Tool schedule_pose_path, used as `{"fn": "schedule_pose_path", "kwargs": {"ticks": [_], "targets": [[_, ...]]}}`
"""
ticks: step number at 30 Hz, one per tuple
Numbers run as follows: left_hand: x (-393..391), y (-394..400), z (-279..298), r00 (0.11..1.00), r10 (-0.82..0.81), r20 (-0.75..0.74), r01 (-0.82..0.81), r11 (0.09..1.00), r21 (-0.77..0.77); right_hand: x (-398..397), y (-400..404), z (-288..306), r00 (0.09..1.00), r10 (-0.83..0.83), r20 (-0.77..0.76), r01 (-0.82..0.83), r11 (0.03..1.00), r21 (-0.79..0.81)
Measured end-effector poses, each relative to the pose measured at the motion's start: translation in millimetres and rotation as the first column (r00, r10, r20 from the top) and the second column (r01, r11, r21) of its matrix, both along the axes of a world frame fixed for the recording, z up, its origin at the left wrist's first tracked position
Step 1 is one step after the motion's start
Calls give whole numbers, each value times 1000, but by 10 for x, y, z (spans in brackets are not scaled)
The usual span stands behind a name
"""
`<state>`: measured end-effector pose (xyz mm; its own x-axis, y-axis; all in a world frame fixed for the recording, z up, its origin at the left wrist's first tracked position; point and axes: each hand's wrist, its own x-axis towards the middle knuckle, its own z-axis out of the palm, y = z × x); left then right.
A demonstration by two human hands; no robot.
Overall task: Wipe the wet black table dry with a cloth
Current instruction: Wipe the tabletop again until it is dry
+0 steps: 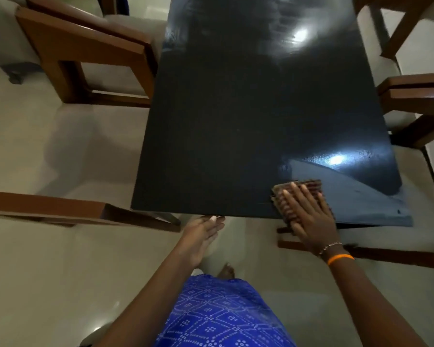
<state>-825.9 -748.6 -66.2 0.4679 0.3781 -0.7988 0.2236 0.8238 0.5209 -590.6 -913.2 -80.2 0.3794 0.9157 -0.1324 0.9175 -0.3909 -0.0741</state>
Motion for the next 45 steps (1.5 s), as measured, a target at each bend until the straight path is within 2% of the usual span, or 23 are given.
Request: {"fn": "schedule_pose_path", "kwargs": {"ticks": [4,7,9,11,13,17,19,21,24,27,29,31,34,36,37,39,41,45], "targets": [[85,-34,14,1000,-17,21,17,1000,-7,166,-355,46,946,-318,-70,320,947,12],[77,-27,-24,1000,-22,12,21,999,33,1,-228,-15,825,-551,-126,562,824,77],[49,-9,-52,999,-40,9,39,998,54,-224,32,-82,760,-637,-128,649,754,100],[29,3,-51,999,-53,3,53,997,53,-509,313,-120,791,-607,-73,611,782,124],[29,19,-35,998,-61,-7,61,998,26,-841,611,-126,866,-499,-29,497,853,157],[50,-7,64,994,-91,-57,90,996,-15,-1385,1175,-95,990,-127,-59,133,983,126],[41,-30,97,996,-42,-84,39,999,-36,-1336,1260,-89,992,67,-108,-53,991,122],[31,-48,100,995,-65,-70,62,997,-35,-1120,1200,-94,975,158,-156,-139,982,125],[120,-128,155,982,-160,-100,159,987,-22,-669,919,-82,988,85,-130,-67,988,137],[389,-298,308,944,-286,-164,306,945,117,-75,502,-69,993,-101,-59,107,987,118],[629,-429,401,916,-332,-226,383,890,247,371,159,-51,971,-234,-38,237,968,87],[845,-527,396,887,-369,-279,459,778,430,774,-184,-37,936,-351,-29,353,933,70],[1100,-638,318,811,-381,-444,585,487,649,1262,-586,-8,854,-520,-18,520,852,60],[1185,-679,256,746,-295,-597,665,271,696,1428,-678,-7,795,-605,-33,606,792,72],[1199,-685,240,717,-238,-656,696,195,690,1450,-663,-9,765,-642,-54,644,761,77],[1196,-675,202,673,-137,-727,740,128,661,1406,-511,-19,709,-699,-92,705,702,100],[1160,-669,166,648,-53,-760,760,111,641,1241,-250,-21,715,-689,-119,699,708,103],[1159,-652,175,623,53,-780,770,132,624,722,411,-9,884,-443,-149,458,884,91]]}}
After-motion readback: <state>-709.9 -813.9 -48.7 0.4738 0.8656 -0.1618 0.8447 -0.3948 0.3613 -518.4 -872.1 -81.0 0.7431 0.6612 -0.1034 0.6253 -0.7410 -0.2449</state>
